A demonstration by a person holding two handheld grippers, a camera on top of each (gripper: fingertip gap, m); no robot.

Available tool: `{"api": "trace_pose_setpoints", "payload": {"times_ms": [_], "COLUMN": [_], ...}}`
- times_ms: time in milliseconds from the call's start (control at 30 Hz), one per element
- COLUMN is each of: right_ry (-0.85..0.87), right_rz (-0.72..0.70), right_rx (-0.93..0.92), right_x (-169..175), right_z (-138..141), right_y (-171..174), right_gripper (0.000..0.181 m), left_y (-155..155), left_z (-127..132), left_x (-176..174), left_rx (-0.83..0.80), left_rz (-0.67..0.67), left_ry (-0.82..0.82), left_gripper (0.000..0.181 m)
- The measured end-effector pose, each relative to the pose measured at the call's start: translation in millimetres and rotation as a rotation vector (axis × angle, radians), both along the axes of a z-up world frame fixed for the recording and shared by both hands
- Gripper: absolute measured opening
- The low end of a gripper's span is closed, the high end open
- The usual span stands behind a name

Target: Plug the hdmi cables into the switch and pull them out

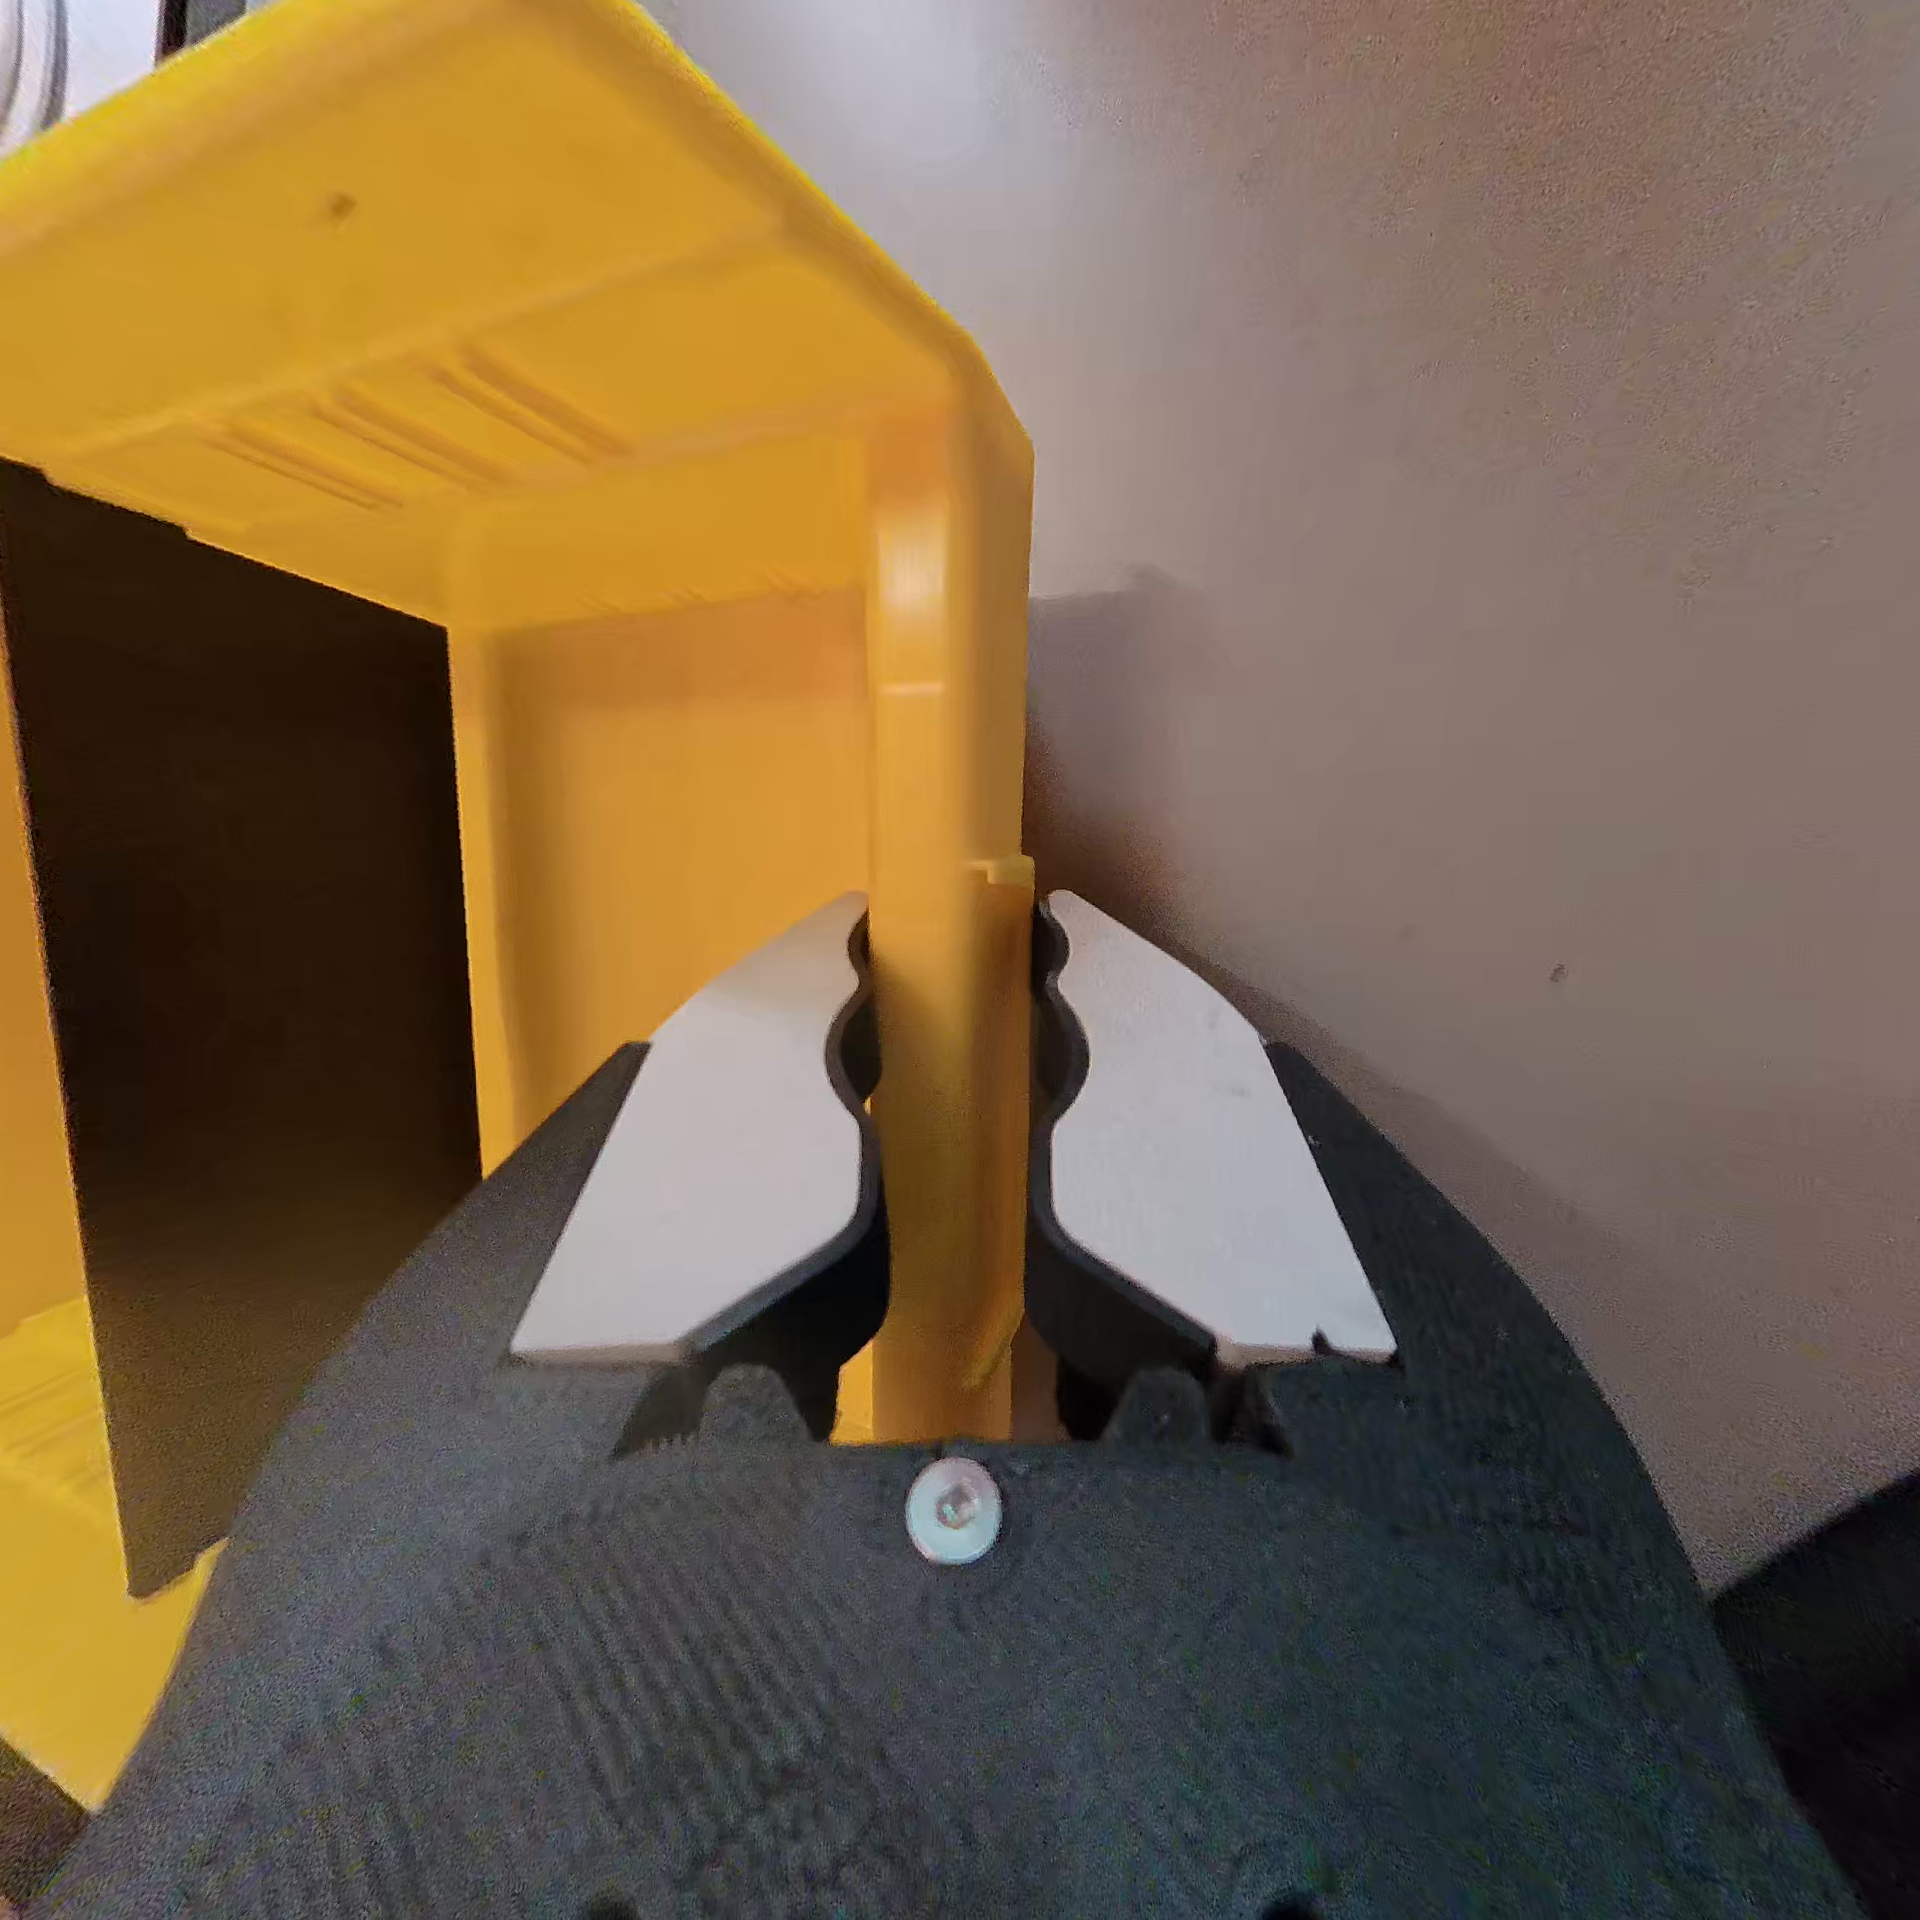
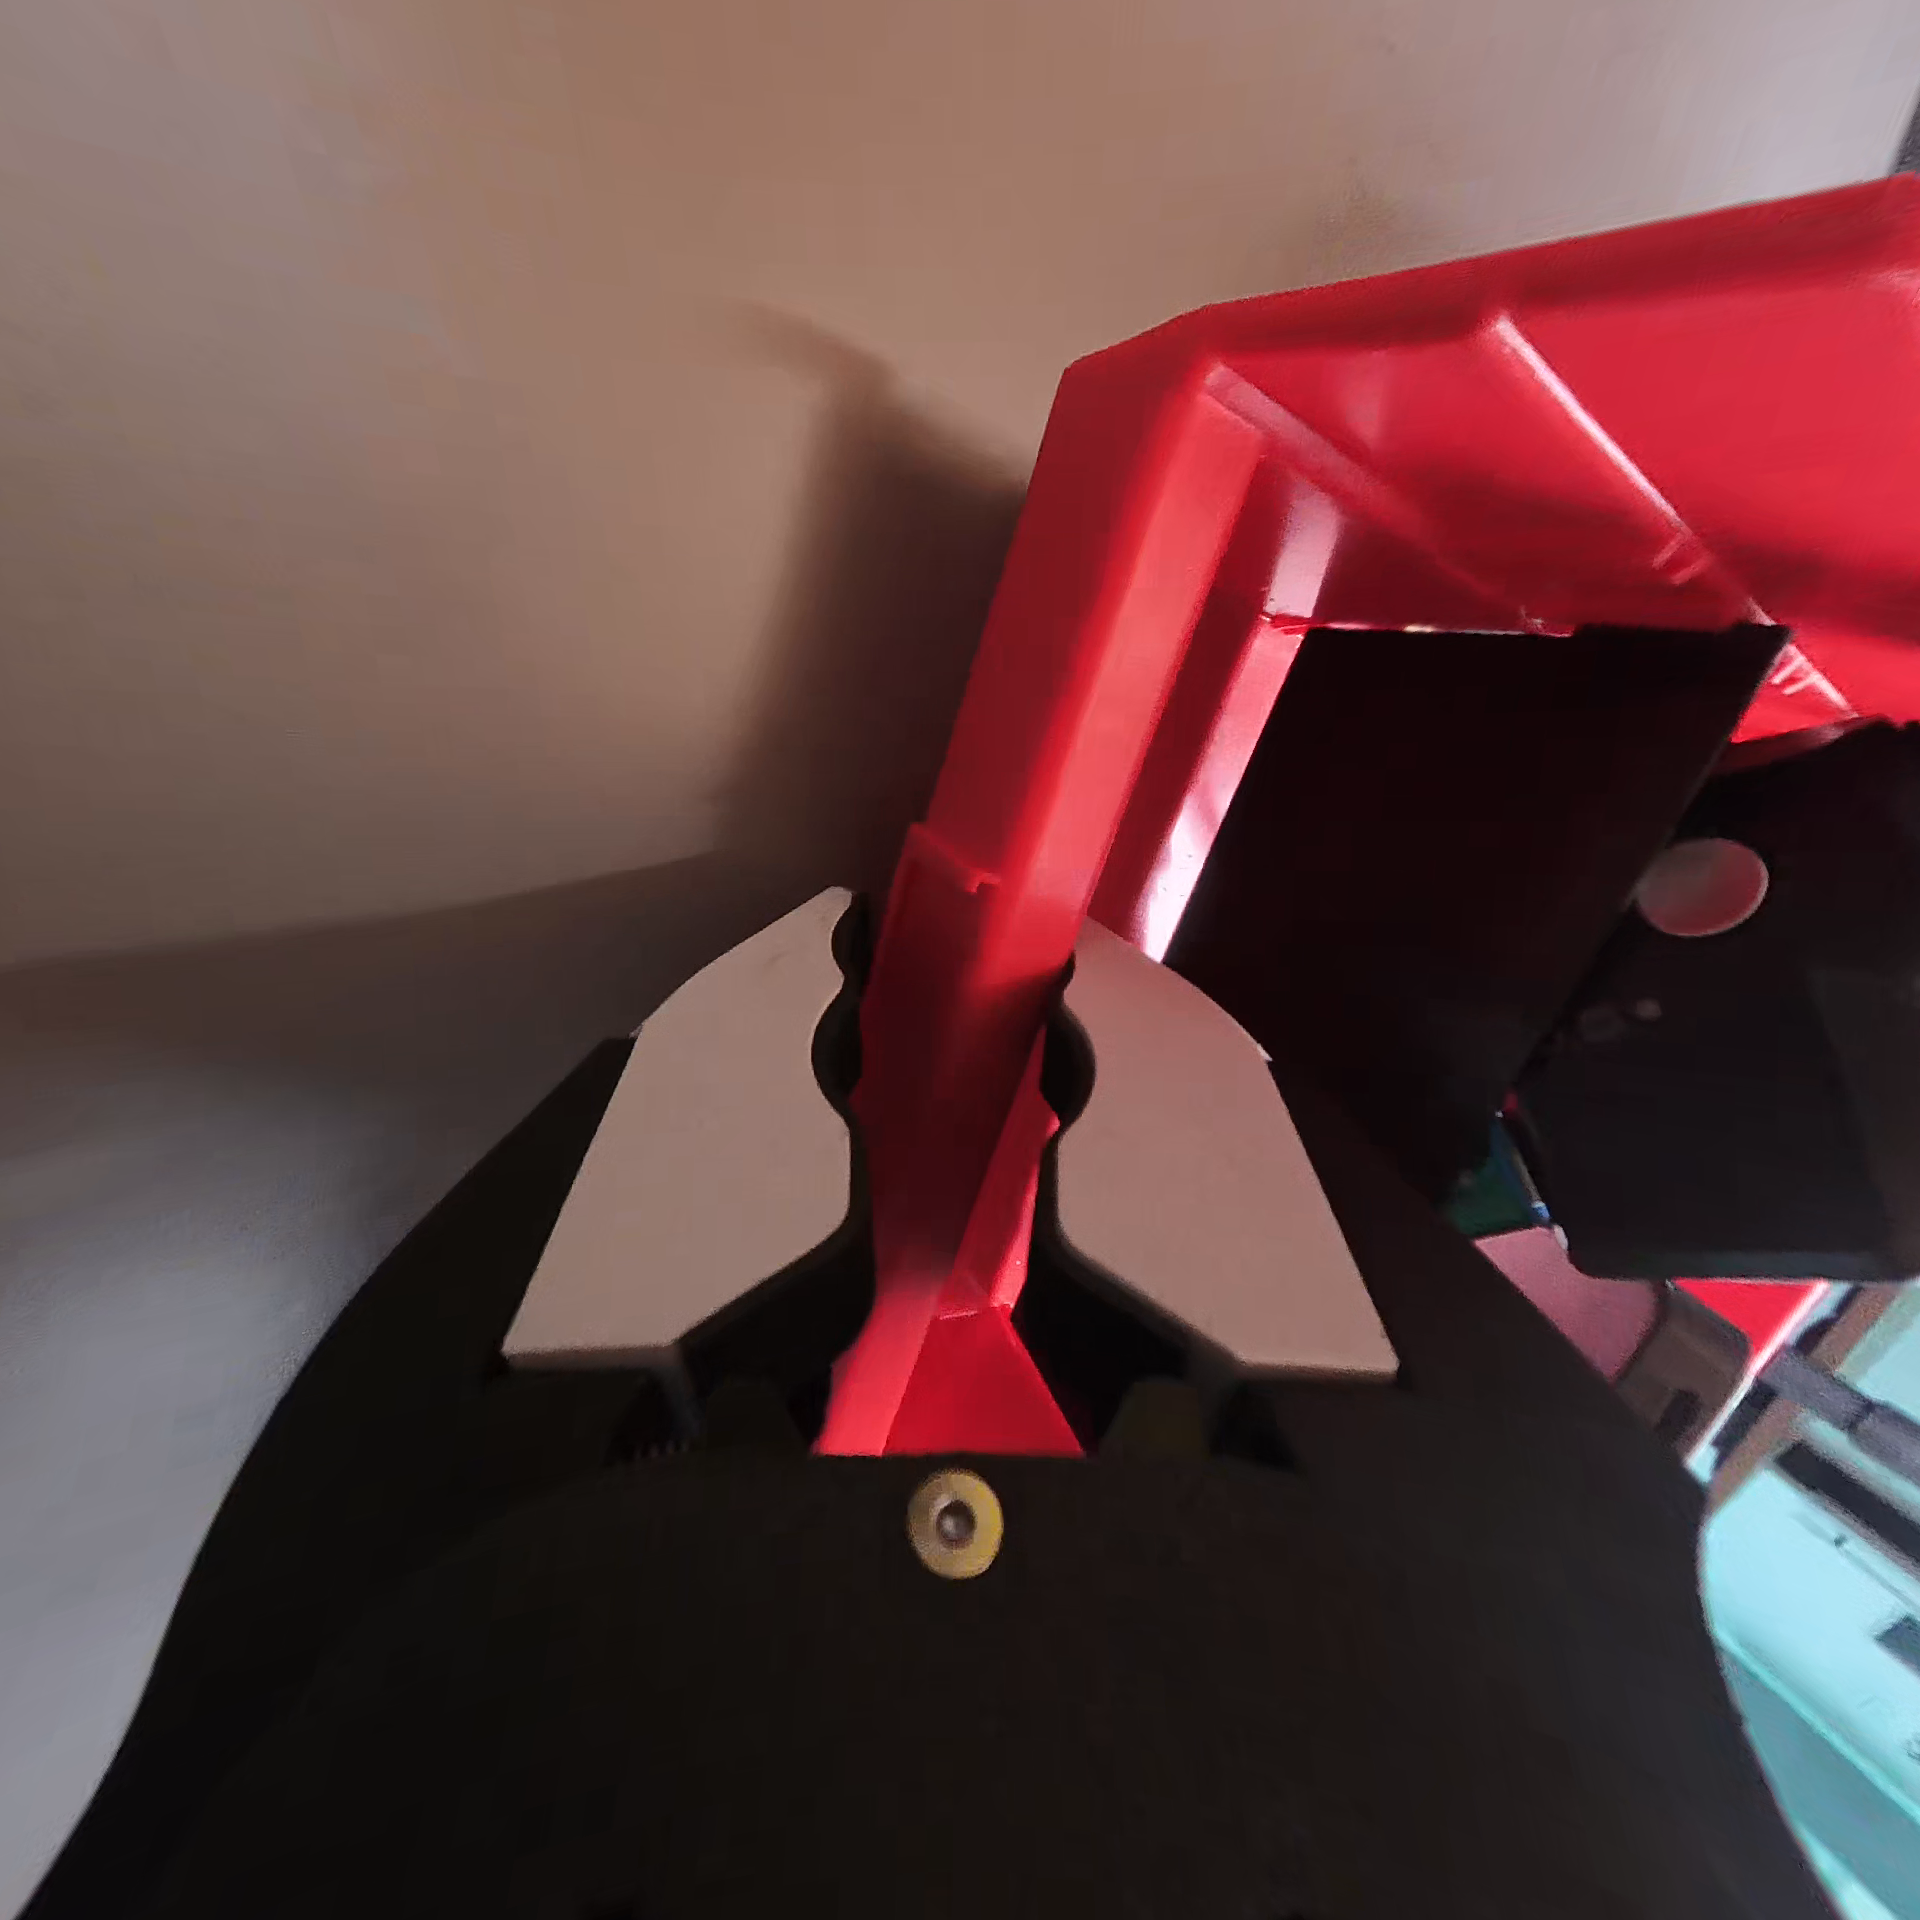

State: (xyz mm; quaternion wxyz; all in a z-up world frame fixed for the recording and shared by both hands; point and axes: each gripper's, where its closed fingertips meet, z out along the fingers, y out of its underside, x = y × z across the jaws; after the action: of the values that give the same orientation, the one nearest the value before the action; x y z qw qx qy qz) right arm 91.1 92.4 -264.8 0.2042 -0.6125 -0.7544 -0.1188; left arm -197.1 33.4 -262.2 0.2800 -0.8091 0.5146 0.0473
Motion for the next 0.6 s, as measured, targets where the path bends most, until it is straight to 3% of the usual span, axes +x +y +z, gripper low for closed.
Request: {"api": "trace_pose_setpoints", "payload": {"times_ms": [167, 300, 367, 467, 533, 600], "right_ry": [-0.046, 0.037, 0.177, 0.54, 0.766, 0.941], "right_rz": [0.116, 0.168, 0.168, 0.107, -0.023, -0.235], "right_rx": [0.07, 0.098, 0.084, 0.016, 0.023, 0.076], "right_x": [-18, -35, -46, -58, -39, 1], "right_z": [2, 5, 17, 67, 102, 121], "right_y": [-49, -88, -112, -153, -159, -145], "right_gripper": [0.032, 0.033, 0.033, 0.033, 0.03, 0.029], "left_y": [16, 37, 42, 31, 10, -16], "left_z": [1, 4, 8, 30, 50, 63], "left_x": [54, 82, 87, 91, 95, 102], "left_rx": [0.028, 0.106, 0.15, 0.201, 0.201, 0.158], "left_rz": [-0.144, -0.264, -0.267, -0.204, -0.156, -0.096], "left_ry": [0.004, -0.008, -0.036, -0.19, -0.355, -0.52], "left_gripper": [0.027, 0.029, 0.03, 0.033, 0.038, 0.041]}}
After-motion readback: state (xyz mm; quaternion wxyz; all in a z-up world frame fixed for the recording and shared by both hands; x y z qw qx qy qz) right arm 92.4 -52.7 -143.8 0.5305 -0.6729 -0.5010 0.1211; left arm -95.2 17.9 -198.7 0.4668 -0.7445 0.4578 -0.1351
